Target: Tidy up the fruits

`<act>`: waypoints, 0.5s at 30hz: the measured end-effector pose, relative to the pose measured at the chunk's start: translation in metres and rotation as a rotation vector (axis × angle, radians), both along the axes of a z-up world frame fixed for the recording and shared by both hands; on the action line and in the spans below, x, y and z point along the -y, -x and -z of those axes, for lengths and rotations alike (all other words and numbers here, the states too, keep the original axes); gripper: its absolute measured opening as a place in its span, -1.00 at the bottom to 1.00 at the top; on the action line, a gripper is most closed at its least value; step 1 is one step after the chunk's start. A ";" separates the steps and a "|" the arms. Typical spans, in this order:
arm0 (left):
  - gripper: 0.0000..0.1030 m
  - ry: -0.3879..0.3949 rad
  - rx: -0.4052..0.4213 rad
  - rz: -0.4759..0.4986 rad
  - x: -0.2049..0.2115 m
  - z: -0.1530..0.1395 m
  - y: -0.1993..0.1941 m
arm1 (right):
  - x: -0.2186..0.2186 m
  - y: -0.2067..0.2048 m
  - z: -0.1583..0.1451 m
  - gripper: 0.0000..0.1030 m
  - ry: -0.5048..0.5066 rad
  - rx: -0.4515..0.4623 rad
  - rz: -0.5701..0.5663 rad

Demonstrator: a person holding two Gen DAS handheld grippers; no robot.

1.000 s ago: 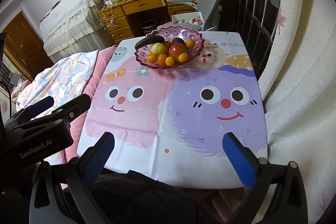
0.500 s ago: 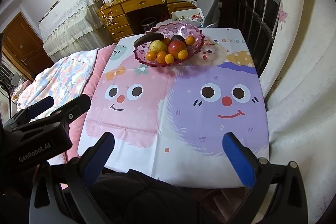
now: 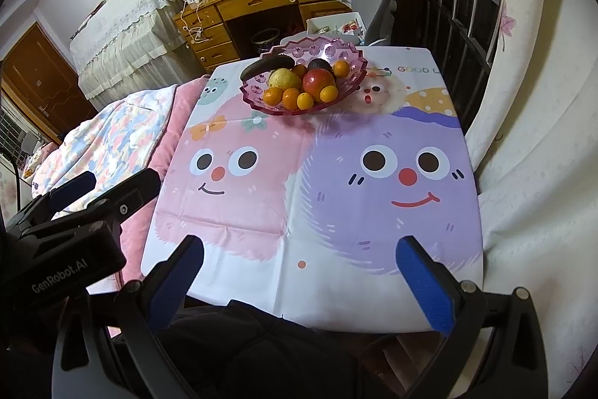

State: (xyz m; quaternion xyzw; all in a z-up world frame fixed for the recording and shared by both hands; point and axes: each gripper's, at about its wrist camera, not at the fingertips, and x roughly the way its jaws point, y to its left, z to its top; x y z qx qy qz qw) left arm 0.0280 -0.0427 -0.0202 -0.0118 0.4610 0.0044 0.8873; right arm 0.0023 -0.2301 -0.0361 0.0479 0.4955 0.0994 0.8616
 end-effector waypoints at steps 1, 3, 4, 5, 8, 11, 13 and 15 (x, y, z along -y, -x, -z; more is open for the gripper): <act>0.98 0.000 -0.001 0.000 0.000 0.000 0.000 | 0.000 0.000 0.000 1.00 0.000 0.000 -0.001; 0.98 -0.001 0.000 0.000 0.000 0.000 0.000 | 0.000 0.000 0.000 1.00 0.000 -0.001 0.000; 0.98 -0.001 0.000 0.000 0.000 0.000 0.000 | 0.000 0.000 0.000 1.00 -0.001 -0.002 0.000; 0.98 -0.001 -0.001 0.000 0.000 0.000 0.000 | 0.000 0.000 0.000 1.00 0.000 -0.002 0.001; 0.98 0.000 0.000 -0.002 -0.001 0.000 0.000 | 0.000 0.000 0.000 1.00 0.000 -0.002 0.001; 0.98 0.000 -0.001 0.001 -0.001 0.000 0.000 | 0.000 -0.001 0.000 1.00 -0.001 -0.003 0.000; 0.98 -0.001 -0.001 0.000 -0.001 0.000 0.000 | 0.000 -0.001 0.000 1.00 0.000 -0.004 0.000; 0.98 0.000 0.001 0.001 -0.001 0.000 0.000 | 0.000 -0.001 0.000 1.00 0.000 -0.005 0.000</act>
